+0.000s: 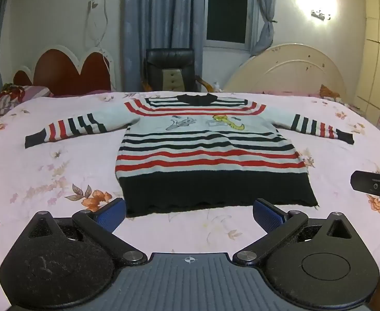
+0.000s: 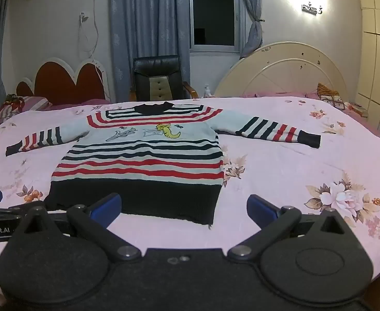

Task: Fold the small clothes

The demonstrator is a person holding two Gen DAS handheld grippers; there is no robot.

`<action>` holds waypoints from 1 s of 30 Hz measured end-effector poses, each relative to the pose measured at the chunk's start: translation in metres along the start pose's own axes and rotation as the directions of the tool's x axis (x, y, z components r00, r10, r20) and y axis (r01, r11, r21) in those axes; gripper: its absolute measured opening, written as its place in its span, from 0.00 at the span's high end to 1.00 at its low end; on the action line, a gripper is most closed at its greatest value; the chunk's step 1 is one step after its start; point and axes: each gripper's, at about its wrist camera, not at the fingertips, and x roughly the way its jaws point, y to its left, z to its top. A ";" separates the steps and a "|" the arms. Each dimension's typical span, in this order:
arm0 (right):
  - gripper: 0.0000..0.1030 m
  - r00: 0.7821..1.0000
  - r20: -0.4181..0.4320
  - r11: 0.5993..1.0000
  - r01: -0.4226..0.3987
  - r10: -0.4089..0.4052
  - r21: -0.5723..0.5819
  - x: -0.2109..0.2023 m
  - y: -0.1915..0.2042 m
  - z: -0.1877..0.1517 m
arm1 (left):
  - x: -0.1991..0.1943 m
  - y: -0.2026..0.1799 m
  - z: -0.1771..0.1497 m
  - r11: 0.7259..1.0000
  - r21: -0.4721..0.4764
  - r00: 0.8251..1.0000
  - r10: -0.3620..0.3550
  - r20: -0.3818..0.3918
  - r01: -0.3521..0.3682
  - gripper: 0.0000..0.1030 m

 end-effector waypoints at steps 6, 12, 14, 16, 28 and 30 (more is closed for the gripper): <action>0.01 1.000 0.003 1.000 0.004 -0.004 -0.013 -0.001 0.000 0.000 | 0.001 0.002 -0.004 1.000 -0.013 1.000 -0.004 -0.026 0.003 0.00; 0.01 1.000 -0.004 1.000 0.006 -0.006 -0.009 -0.004 0.002 -0.005 | 0.006 0.003 -0.008 1.000 -0.005 0.999 -0.002 -0.032 0.002 0.00; 0.01 1.000 -0.008 1.000 0.005 -0.006 -0.008 -0.003 0.001 -0.003 | 0.005 -0.001 -0.009 1.000 -0.002 0.999 0.003 -0.033 -0.003 0.00; 0.01 1.000 -0.013 1.000 0.004 -0.004 -0.006 -0.001 0.000 -0.001 | 0.005 -0.002 -0.009 1.000 -0.001 0.999 0.004 -0.034 -0.004 0.00; 0.01 1.000 -0.011 1.000 0.002 -0.002 -0.003 -0.001 -0.002 -0.006 | 0.005 -0.002 -0.010 1.000 -0.003 0.999 0.008 -0.042 -0.009 0.00; 0.01 1.000 -0.012 1.000 0.000 0.000 -0.003 -0.001 -0.002 -0.006 | 0.005 -0.002 -0.010 1.000 -0.003 0.999 0.008 -0.043 -0.008 0.00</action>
